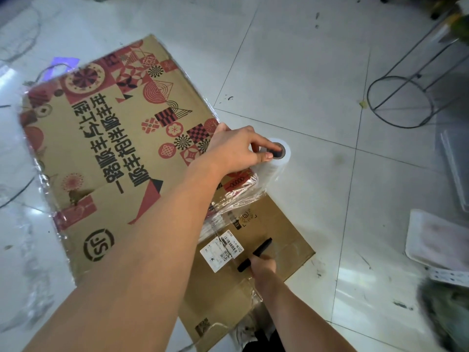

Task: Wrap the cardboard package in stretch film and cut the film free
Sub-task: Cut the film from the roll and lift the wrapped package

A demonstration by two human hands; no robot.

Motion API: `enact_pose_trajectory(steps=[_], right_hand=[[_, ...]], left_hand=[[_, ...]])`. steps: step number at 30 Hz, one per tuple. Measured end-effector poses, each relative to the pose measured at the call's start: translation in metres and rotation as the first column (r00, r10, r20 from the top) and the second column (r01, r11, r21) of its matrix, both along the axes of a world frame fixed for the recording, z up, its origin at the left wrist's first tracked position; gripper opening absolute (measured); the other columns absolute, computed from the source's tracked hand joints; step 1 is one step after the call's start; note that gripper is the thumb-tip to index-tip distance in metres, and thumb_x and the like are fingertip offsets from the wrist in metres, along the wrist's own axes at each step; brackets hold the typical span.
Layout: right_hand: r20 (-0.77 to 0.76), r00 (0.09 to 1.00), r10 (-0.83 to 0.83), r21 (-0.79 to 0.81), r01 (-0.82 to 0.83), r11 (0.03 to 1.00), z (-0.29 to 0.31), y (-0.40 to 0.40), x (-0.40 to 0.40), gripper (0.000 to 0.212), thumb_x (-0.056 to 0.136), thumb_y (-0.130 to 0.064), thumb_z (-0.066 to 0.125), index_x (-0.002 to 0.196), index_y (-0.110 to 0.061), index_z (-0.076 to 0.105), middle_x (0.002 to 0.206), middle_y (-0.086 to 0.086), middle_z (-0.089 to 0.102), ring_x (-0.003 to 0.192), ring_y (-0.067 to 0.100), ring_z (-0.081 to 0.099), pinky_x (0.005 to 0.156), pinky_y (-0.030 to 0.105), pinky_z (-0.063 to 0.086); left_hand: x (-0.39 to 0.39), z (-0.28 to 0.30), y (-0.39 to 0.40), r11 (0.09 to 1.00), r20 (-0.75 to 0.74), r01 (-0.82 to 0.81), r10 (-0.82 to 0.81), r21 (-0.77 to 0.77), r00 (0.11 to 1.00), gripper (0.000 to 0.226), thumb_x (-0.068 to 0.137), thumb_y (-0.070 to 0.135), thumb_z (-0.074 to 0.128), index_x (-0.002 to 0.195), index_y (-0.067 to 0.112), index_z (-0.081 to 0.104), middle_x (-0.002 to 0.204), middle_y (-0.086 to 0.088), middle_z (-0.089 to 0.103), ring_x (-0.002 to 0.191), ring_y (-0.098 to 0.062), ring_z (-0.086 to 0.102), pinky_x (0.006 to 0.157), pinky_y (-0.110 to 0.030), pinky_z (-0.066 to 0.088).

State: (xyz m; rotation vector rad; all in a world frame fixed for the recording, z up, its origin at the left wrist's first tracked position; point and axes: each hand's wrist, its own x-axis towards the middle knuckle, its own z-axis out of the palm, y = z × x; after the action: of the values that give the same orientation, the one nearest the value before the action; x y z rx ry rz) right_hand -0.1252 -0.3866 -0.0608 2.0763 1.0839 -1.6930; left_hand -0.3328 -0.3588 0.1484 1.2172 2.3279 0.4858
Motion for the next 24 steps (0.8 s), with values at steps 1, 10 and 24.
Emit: enact_pose_trajectory(steps=[1,10,24], right_hand=[[-0.001,1.000,0.027,-0.011,-0.027,1.000,-0.001,0.001,0.000,0.006,0.090,-0.008,0.058,0.093,-0.006,0.053,0.076,0.005,0.054,0.077,0.022,0.055,0.076,0.034,0.049],[0.046,0.858,0.511,0.078,-0.513,0.855,-0.007,0.015,0.007,0.034,0.085,-0.007,0.060,0.116,0.000,0.049,0.111,0.011,0.057,0.092,0.024,0.062,0.075,0.032,0.055],[-0.437,0.378,0.816,0.652,-0.493,0.577,0.108,0.144,-0.088,0.086,0.060,-0.007,0.084,0.132,-0.024,0.039,0.132,-0.002,0.048,0.119,0.017,0.050,0.095,0.029,0.043]], left_hand=[[0.000,0.000,0.000,1.000,0.004,-0.004,0.004,0.006,1.000,0.020,0.088,0.053,0.056,0.108,0.057,0.060,0.097,0.017,0.053,0.089,-0.007,0.047,0.083,-0.028,0.019],[0.003,0.000,-0.003,0.999,0.029,-0.036,0.035,0.026,0.999,0.011,0.085,0.056,0.059,0.093,0.063,0.056,0.094,0.020,0.056,0.092,-0.007,0.050,0.085,-0.026,0.020],[0.066,0.011,-0.043,0.970,-0.155,-0.151,0.181,0.190,0.971,0.081,0.068,0.058,0.070,0.139,0.030,0.043,0.146,-0.006,0.029,0.140,-0.015,0.013,0.117,-0.044,-0.001]])
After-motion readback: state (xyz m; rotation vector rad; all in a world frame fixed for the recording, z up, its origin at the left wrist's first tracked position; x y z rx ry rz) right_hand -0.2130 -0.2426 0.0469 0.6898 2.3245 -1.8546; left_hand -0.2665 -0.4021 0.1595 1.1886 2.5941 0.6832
